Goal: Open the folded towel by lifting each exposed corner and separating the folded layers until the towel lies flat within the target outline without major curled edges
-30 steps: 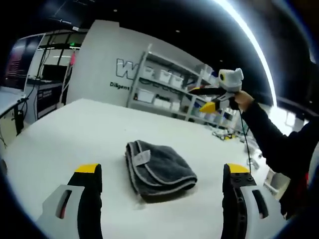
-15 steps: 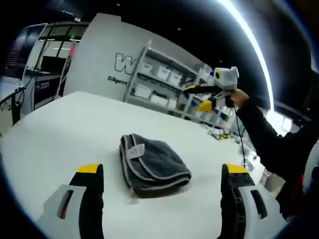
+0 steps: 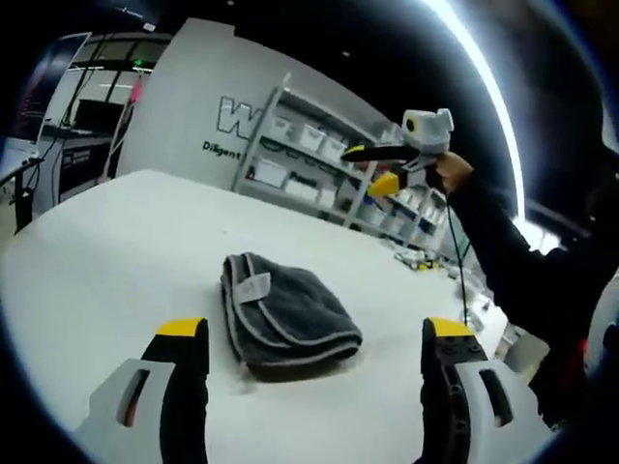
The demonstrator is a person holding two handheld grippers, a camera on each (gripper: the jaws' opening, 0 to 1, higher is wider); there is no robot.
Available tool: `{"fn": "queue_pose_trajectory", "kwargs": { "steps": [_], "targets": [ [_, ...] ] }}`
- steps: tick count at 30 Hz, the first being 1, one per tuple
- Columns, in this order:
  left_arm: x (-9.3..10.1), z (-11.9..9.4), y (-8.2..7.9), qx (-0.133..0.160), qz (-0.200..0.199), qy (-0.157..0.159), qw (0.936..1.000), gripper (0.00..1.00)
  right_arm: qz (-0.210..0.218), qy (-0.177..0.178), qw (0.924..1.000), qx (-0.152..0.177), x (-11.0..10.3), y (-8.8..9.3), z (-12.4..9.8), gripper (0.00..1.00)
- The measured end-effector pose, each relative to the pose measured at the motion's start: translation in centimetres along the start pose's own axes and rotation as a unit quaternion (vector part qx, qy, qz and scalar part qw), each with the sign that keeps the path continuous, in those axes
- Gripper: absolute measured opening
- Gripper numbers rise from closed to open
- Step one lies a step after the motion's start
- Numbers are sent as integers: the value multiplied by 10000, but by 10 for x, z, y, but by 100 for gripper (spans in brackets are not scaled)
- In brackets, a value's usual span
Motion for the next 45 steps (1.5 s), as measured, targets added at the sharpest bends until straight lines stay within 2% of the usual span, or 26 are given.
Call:
{"fn": "queue_pose_trajectory", "kwargs": {
  "steps": [6,10,15,18,20,23,33,41,45],
  "targets": [
    [-2,0,0,14,-87,27,10000,82,-6,-46,10000,-54,2,-4,3,83],
    [-5,2,1,24,-335,32,9994,83,16,-66,9999,-137,4,-8,7,82],
    [-7,6,2,12,-458,18,9989,81,6,-158,9996,-242,8,-18,14,80],
    [-9,8,4,14,-577,109,9983,72,-1,-218,9994,-250,10,-25,19,79],
    [-12,10,5,-11,-774,38,9970,75,8,-259,9993,-259,11,-29,23,79],
    [-12,12,9,-134,-812,59,9966,78,-15,-321,9991,-291,9,-33,29,77],
    [-16,20,17,-220,-1005,-93,9947,89,-12,-454,9976,-523,-2,-35,40,77],
    [-12,16,20,-186,-1028,-63,9945,86,21,-628,9958,-664,-7,-36,48,82],
    [-10,17,23,-200,-1068,-38,9941,84,-6,-697,9950,-715,-10,-39,53,81]
  ]
}}
Point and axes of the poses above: the point that each gripper's makers call its tool centre point, and the gripper's own axes: z roughly forward along the fingers, x roughly to its right, y roughly out of its underside, the point moved 10 cm from there along -z, roughly backward along the fingers, and after that the axes turned 13 degrees about -y, right-handed, at the moved point
